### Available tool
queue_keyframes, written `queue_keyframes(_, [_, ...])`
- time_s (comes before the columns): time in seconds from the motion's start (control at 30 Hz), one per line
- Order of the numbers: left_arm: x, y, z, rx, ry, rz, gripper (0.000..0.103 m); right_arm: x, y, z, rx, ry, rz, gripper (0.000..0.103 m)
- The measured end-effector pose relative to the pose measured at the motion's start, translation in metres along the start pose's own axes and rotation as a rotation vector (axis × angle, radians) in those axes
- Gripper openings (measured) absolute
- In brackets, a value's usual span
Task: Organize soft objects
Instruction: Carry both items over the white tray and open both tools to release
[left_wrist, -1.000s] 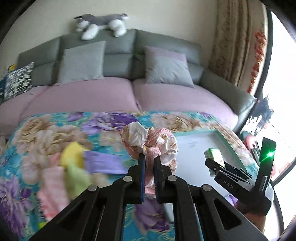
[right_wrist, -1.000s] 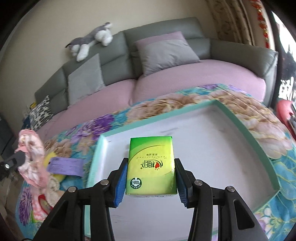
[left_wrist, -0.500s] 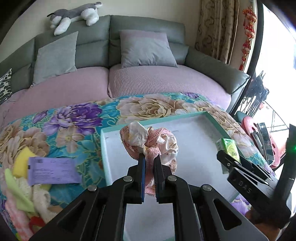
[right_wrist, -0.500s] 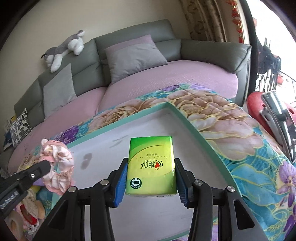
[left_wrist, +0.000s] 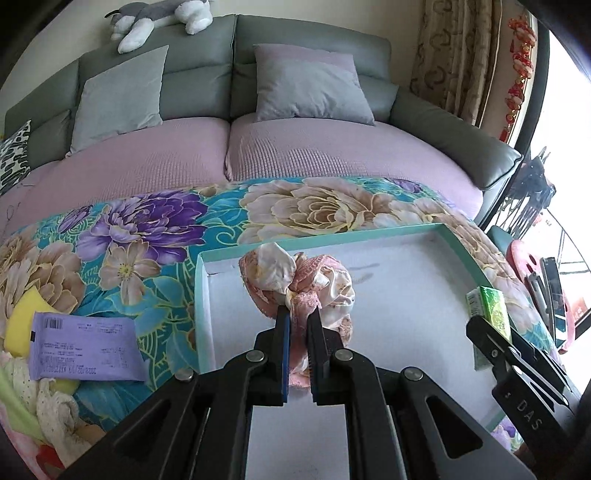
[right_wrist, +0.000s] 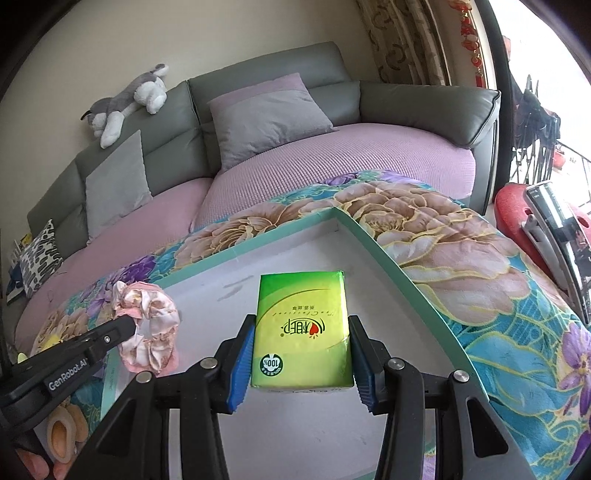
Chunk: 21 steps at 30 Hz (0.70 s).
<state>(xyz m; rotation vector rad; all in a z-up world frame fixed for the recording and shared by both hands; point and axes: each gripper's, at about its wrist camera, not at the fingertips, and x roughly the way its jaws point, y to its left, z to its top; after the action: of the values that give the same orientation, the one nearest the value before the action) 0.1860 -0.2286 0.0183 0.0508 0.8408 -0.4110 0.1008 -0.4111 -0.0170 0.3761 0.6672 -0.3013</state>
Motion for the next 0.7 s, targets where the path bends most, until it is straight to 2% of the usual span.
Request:
queue_keyframes(0.43, [0.012, 0.003, -0.001, -0.010, 0.035, 0.016, 0.010, 0.008, -0.004, -0.001, 0.002, 0.033, -0.030, 0.050])
queue_keyframes(0.47, [0.012, 0.003, -0.001, -0.010, 0.037, 0.018, 0.013, 0.008, -0.003, -0.002, -0.001, 0.036, -0.030, 0.050])
queue_keyframes(0.53, [0.011, 0.004, -0.002, -0.012, 0.038, 0.019, 0.029, 0.009, -0.003, -0.002, -0.002, 0.038, -0.026, 0.050])
queue_keyframes(0.6, [0.009, 0.004, -0.002, -0.015, 0.032, 0.028, 0.060, 0.009, -0.001, -0.001, -0.008, 0.043, -0.031, 0.050])
queue_keyframes(0.7, [0.005, 0.006, -0.002, -0.015, 0.019, 0.039, 0.064, 0.009, 0.002, -0.001, -0.026, 0.053, -0.041, 0.050])
